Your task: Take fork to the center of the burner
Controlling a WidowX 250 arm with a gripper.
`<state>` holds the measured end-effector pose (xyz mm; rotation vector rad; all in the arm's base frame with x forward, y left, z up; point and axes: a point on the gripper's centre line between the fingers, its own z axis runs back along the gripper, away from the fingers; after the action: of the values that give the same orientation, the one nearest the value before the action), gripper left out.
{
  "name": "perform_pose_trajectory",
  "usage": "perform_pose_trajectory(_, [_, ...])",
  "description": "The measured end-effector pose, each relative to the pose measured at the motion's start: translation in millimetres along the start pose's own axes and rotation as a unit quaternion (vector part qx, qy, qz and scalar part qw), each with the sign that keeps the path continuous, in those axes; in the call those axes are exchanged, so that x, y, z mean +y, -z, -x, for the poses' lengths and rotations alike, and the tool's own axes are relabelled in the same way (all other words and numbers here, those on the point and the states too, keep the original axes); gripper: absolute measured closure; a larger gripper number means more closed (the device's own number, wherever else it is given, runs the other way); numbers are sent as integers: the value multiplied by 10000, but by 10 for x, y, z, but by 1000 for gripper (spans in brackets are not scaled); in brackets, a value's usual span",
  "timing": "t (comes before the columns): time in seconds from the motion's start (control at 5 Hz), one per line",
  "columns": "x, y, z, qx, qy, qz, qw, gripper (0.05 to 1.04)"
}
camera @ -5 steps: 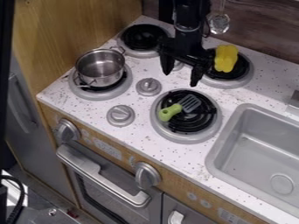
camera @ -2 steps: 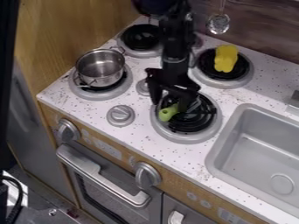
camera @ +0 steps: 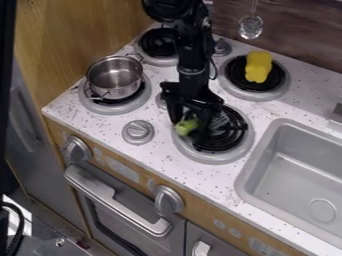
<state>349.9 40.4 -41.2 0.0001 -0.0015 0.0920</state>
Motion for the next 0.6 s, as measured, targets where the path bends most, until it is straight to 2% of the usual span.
perform_pose_trajectory(0.4, [-97, -14, -64, 0, 191, 17, 9998, 682])
perform_pose_trajectory(0.6, [-25, -242, -417, -497, 154, -74, 9986, 769])
